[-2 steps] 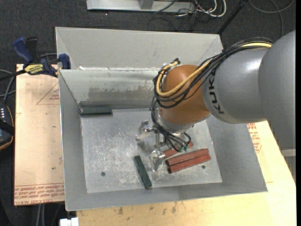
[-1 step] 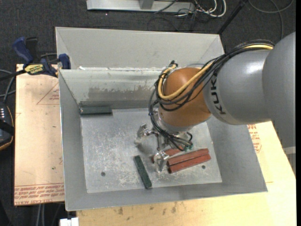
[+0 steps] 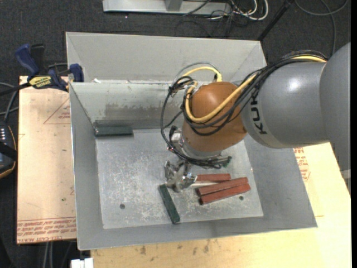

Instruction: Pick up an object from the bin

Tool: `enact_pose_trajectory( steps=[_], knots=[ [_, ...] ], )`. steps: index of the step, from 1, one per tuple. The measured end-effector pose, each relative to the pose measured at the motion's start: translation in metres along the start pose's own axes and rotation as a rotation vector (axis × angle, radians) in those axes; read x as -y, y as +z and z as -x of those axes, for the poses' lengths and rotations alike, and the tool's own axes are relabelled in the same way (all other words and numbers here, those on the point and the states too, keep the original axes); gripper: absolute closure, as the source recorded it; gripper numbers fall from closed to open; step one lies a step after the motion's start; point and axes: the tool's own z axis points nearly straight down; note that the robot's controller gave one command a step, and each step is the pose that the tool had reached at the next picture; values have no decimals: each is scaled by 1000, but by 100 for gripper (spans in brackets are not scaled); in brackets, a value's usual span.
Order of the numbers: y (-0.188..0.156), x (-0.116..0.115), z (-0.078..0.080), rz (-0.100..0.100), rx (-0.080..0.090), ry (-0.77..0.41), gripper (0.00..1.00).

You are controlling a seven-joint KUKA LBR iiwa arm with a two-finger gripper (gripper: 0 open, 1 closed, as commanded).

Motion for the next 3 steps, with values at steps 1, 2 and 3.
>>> enact_pose_trajectory(
  steps=[1,2,3],
  knots=[
    [0,0,0,0,0,0,100],
    [-33,-8,-7,18,-19,7,100],
    [-80,-2,-3,13,-17,-3,0]
  ],
)
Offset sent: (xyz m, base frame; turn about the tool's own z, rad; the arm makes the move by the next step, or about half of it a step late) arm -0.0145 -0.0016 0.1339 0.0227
